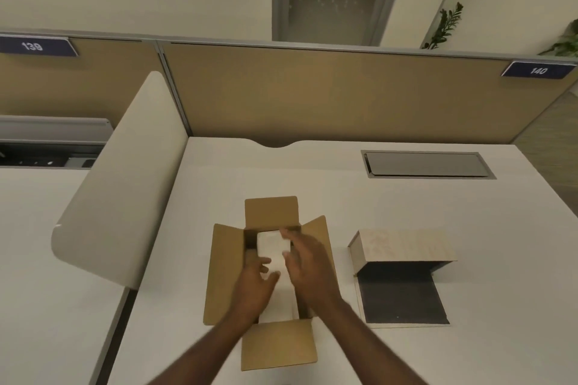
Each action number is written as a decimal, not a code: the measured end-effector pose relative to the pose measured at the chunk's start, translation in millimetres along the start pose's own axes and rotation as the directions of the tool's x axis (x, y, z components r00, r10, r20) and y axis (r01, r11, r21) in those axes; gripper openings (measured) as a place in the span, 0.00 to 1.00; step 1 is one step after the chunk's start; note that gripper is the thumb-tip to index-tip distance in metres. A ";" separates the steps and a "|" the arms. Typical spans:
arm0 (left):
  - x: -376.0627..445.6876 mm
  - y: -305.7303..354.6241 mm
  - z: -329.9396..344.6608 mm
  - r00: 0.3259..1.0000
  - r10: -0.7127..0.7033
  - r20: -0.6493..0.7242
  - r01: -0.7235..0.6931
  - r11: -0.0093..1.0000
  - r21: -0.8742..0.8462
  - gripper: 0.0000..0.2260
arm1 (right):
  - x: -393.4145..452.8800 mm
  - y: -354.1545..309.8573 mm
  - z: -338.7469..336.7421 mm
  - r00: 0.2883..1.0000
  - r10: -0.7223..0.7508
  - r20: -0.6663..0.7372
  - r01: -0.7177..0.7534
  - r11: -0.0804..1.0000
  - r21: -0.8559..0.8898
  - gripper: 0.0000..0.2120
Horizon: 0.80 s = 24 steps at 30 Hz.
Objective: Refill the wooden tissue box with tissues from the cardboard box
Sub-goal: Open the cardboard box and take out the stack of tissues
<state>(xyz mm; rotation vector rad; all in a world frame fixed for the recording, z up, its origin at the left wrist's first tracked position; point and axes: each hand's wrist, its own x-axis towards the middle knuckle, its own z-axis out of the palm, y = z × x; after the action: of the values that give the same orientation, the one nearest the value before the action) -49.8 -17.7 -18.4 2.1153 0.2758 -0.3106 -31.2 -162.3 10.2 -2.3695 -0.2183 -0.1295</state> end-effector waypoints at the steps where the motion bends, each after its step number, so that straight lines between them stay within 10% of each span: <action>1: -2.7 -3.2 9.6 0.998 -0.057 0.015 0.057 0.998 0.007 0.20 | 18.0 3.6 3.7 0.999 -0.017 0.033 0.019 0.998 -0.060 0.20; 8: 21.8 -0.2 36.9 0.933 -0.355 0.049 0.358 0.930 -0.085 0.33 | 76.8 45.7 36.8 0.915 -0.029 0.402 0.227 0.861 -0.456 0.31; 24: 57.2 -22.6 41.0 0.809 -0.526 0.264 0.588 0.705 -0.397 0.12 | 71.3 64.3 50.7 0.947 -0.087 0.309 0.180 0.940 -0.289 0.35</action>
<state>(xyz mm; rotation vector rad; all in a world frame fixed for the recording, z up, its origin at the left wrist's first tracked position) -7.6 -36.3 -76.1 1.4815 0.8411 -0.6687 52.7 -164.4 -58.6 -2.6863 -0.5392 0.1342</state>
